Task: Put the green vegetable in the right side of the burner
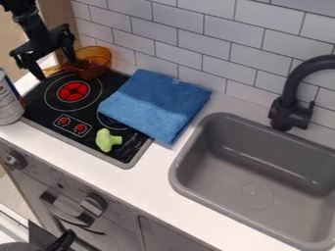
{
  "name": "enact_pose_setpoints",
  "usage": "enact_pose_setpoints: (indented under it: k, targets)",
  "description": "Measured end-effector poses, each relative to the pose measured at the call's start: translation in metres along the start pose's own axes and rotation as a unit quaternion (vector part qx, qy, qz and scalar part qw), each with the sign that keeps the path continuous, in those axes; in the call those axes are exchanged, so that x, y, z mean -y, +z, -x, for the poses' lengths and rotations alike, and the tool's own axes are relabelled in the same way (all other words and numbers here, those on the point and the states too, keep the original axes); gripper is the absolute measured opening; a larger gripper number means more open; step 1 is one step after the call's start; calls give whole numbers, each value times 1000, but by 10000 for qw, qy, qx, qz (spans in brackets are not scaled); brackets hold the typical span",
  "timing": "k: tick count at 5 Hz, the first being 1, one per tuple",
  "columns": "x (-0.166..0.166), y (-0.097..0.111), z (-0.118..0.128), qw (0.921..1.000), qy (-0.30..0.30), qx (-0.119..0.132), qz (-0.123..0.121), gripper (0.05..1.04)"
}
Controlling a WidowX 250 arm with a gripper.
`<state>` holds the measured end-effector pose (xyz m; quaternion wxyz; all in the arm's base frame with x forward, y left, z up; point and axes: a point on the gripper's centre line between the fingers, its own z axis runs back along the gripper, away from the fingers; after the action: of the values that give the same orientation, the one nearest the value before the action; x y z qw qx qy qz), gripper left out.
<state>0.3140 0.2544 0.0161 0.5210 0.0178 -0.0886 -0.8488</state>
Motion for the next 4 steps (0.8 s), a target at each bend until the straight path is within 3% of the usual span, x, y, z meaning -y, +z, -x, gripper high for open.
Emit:
enact_pose_setpoints:
  k: [1,2,4]
  targets:
    - [3,-20,-18,9998,131,96,-79,1001]
    - [-2,-2,-37,9997,5,255,-19,1001]
    - [-17,-9,-88,9994,276,77,181,1001]
